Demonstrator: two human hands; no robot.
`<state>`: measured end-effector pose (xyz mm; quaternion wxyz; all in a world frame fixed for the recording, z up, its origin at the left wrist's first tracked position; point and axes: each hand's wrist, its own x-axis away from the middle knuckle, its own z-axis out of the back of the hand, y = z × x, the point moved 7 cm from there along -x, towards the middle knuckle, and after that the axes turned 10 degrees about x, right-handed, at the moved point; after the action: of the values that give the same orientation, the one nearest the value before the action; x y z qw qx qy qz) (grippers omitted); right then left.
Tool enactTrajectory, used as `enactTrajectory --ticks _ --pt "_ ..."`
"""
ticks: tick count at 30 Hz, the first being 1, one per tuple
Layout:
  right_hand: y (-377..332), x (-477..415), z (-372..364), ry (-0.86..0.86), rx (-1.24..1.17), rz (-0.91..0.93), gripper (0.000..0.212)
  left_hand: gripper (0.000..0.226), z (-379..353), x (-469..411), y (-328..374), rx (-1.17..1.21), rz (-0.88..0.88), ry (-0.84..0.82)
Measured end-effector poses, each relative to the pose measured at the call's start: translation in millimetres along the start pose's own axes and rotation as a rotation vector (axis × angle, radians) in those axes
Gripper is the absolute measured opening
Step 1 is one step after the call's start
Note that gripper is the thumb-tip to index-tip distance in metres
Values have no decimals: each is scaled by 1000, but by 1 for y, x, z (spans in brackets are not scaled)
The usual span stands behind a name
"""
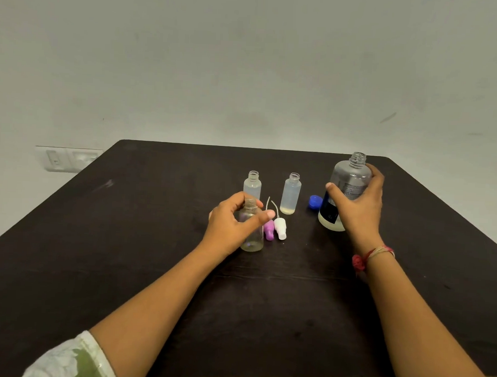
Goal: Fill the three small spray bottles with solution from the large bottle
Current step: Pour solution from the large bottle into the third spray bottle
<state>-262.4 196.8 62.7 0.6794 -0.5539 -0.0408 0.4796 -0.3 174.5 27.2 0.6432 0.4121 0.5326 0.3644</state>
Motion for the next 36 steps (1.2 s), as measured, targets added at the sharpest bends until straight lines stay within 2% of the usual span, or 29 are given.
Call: enactTrajectory --ticks 6,10,16,19,27,33,36 --pt "0 0 -3 -9 -79 4 74 47 0 1 -1 -17 -15 -45" --pt "1 -2 -6 -29 -107 26 73 41 -3 2 0 -85 -45 -110" --pt "0 -1 -12 -54 -65 51 76 40 -4 6 -2 83 16 -203" --pt "-3 1 -13 -69 -34 83 80 32 -2 6 -3 17 1 -246" --pt "-18 6 -2 -6 16 178 81 33 4 3 3 -68 -96 -134" --pt "-41 14 2 -50 66 306 81 24 8 2 6 32 -77 -71" --pt "-52 21 -1 -93 123 398 88 22 8 2 9 84 -92 -63"
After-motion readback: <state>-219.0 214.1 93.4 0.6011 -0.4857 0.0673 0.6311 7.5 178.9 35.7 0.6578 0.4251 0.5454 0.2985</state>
